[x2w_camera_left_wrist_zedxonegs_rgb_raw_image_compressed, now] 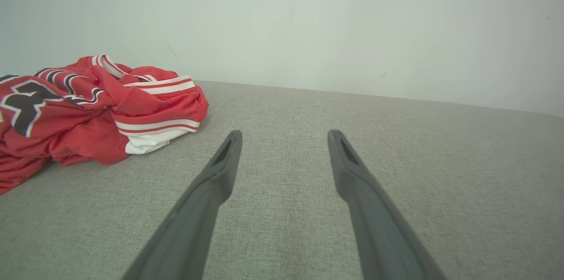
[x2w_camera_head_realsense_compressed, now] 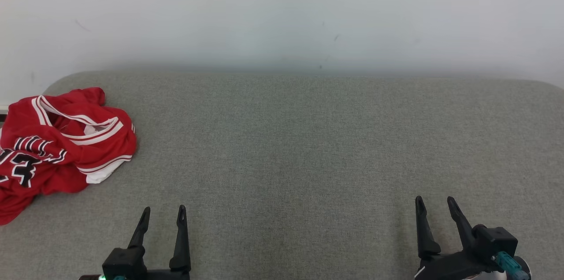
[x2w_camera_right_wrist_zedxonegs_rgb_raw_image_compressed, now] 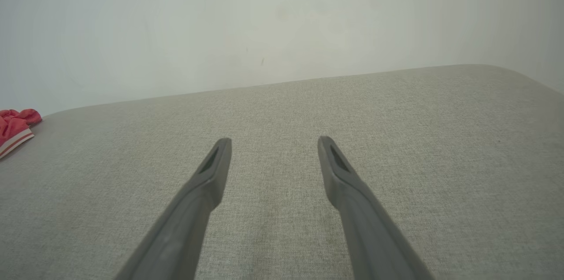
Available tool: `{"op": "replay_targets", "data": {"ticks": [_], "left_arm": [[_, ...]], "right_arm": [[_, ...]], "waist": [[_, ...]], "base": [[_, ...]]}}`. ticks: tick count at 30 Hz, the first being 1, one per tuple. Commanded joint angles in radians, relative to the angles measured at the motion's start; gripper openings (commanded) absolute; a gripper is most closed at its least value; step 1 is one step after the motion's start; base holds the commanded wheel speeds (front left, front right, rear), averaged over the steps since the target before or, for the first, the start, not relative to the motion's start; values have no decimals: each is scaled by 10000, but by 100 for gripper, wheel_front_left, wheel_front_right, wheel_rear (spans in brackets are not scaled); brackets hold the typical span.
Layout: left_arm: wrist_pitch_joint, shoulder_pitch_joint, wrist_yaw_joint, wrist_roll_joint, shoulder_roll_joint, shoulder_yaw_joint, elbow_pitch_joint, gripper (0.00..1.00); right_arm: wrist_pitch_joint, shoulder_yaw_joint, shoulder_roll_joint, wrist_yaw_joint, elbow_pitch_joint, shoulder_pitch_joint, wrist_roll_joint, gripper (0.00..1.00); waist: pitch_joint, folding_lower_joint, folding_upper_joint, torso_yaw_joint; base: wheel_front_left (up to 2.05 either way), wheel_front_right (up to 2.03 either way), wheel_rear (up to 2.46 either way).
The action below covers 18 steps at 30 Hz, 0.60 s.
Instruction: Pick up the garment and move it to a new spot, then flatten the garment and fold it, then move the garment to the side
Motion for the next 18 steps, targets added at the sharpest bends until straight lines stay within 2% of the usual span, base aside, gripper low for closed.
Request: {"op": "replay_targets", "data": {"ticks": [1,18], "left_arm": [[-79,-31,15,222,-29,11,24,100],[-75,-72,-127,20,-125,220,276,100]], "right_arm": [[-91,14,-15,36,21,-58,-215,100],[-39,155,-14,36,56,42,-133,100]], "waist": [[14,0,0,1],[-118,0,0,115]], "base": [[0,0,0],[0,0,0]]}}
